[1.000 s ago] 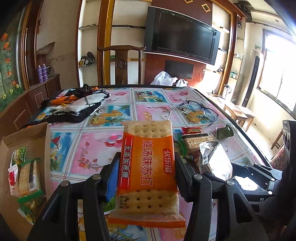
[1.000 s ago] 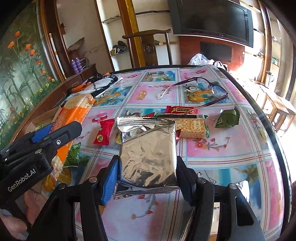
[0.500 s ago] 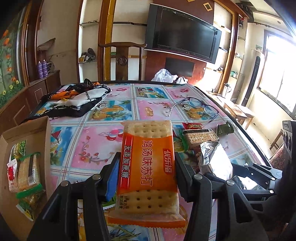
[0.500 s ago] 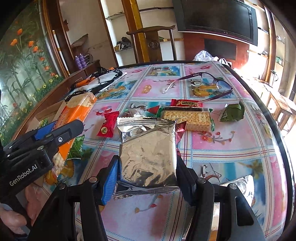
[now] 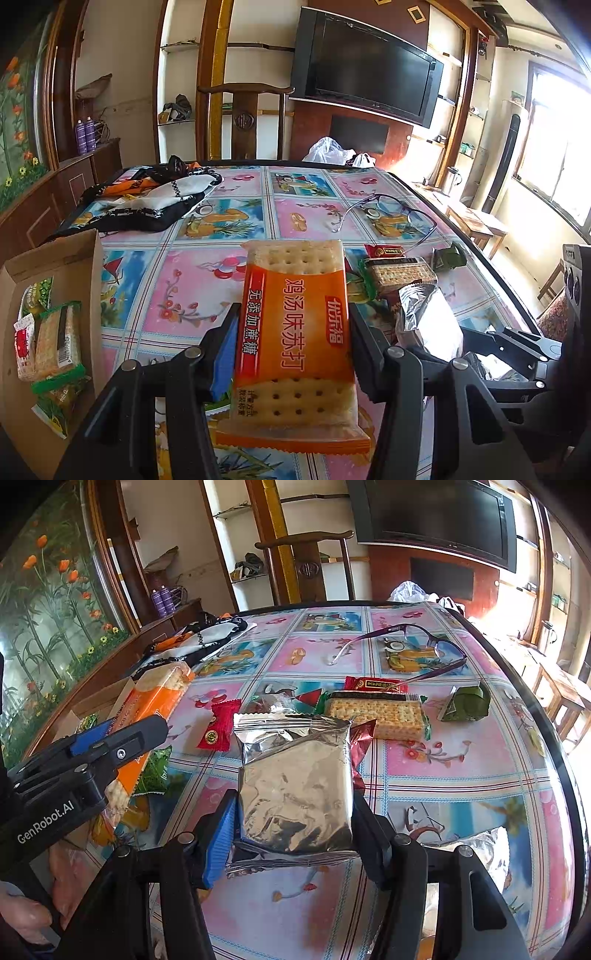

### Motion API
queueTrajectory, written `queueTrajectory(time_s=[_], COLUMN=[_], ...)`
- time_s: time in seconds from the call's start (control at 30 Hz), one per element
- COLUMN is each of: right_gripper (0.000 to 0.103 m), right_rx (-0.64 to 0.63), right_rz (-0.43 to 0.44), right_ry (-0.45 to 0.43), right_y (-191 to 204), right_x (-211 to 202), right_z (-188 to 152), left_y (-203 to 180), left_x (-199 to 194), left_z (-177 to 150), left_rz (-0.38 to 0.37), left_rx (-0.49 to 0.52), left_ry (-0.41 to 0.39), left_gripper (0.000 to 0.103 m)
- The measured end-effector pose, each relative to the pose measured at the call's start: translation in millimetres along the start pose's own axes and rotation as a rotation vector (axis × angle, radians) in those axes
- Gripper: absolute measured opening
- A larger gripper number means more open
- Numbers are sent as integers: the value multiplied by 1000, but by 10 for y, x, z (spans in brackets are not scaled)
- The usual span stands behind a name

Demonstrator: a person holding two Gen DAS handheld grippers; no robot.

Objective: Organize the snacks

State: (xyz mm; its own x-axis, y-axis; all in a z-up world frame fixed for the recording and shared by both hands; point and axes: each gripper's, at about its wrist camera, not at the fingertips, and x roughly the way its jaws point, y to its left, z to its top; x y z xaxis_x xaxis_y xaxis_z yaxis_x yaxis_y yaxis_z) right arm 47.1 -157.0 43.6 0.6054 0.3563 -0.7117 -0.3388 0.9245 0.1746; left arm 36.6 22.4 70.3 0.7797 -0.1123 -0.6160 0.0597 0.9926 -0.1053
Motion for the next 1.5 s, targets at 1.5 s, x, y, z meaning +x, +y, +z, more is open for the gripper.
queueTrajectory(time_s=[1.5], right_gripper=[63], right_rx=[-8], right_rz=[9], right_ry=[-6], right_y=[24], right_x=[-10], right_z=[-17], left_y=[-6], left_x=[-13], left_z=[-11], left_rz=[-11], left_rx=[-1], left_ry=[-3], left_gripper=[52])
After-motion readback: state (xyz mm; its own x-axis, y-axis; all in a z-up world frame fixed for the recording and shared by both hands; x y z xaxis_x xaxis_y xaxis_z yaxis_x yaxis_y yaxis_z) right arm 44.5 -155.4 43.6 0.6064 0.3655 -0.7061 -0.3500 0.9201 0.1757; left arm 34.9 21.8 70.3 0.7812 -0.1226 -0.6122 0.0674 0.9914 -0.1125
